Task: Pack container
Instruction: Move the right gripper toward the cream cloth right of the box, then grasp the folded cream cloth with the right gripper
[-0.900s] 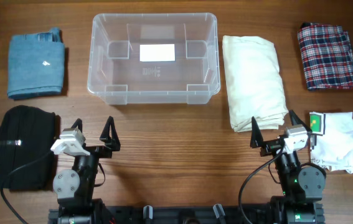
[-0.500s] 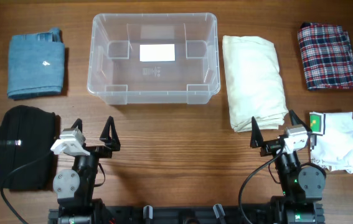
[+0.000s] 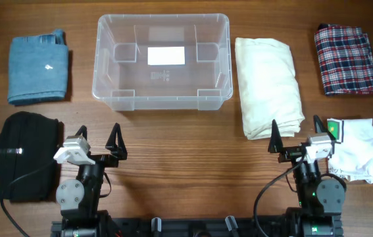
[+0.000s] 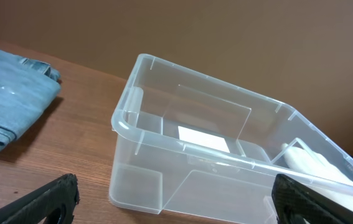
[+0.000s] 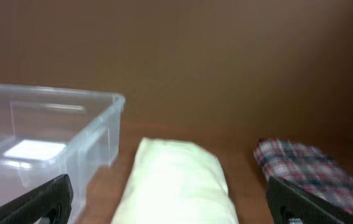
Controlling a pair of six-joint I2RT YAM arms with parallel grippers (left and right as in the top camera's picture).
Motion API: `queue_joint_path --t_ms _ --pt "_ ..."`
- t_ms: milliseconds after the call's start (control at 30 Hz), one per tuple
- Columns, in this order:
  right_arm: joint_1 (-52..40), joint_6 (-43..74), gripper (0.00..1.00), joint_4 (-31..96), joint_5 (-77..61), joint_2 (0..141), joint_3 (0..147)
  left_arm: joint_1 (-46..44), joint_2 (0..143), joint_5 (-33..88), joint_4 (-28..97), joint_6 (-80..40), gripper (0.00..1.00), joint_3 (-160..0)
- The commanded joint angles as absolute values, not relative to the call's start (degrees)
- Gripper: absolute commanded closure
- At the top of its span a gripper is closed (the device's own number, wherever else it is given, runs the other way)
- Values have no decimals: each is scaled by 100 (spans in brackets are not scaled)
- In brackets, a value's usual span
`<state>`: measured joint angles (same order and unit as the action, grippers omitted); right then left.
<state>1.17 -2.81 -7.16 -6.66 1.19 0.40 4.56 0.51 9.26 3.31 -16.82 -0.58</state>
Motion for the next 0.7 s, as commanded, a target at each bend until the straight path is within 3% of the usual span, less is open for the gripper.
queue_joint_path --t_ms 0,67,233,300,400,667 --pt "106 -137 0 -1050 -1103 252 565 423 27 893 357 -1675 0 -32" --pt "163 -145 0 -961 -1109 808 1166 423 27 893 357 -1675 0 -32" --pt "648 -143 0 -148 -2091 4198 4121 423 27 893 357 -1675 0 -32" --pt "1035 -169 0 1109 -2827 6031 6042 423 27 893 357 -1675 0 -32" --pt "1286 -950 0 2600 -3380 7784 7712 423 27 893 357 -1675 0 -32" --pt "1625 -1326 1 3485 -3216 10182 8152 423 27 893 357 -1675 0 -32"
